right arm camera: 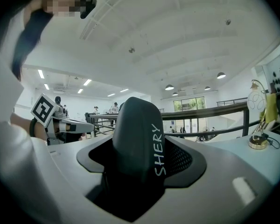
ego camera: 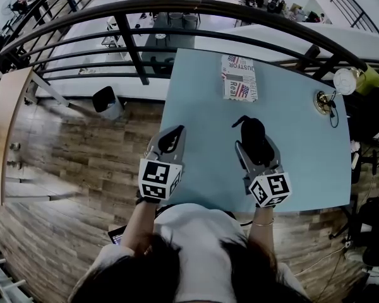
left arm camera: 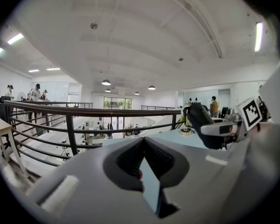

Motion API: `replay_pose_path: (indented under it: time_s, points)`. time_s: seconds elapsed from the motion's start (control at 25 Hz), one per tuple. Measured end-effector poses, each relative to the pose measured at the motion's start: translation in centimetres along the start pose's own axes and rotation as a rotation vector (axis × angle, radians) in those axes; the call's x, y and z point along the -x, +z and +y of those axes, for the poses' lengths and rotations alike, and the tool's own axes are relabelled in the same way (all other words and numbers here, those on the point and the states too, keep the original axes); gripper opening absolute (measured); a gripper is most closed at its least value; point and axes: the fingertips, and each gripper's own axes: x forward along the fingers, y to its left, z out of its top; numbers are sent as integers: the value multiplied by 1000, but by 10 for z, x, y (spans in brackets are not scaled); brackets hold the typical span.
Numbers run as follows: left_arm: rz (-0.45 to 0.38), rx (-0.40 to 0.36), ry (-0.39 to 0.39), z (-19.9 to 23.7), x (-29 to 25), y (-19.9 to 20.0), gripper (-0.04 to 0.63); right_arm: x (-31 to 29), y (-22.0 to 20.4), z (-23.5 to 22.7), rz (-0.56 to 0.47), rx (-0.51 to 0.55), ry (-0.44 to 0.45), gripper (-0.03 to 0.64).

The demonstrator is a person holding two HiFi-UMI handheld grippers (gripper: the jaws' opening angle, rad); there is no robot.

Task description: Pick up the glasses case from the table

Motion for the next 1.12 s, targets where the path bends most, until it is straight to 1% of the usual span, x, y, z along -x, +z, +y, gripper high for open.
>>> replay_pose_path:
  time_s: [0.92,1.12]
  points:
    - [-8,6,14,7,3,1,57,-3,-5,0,11,-8,-22,322]
    - [-7,15,3,8,1,0,57,-4,-7,0,17,-14,-22,322]
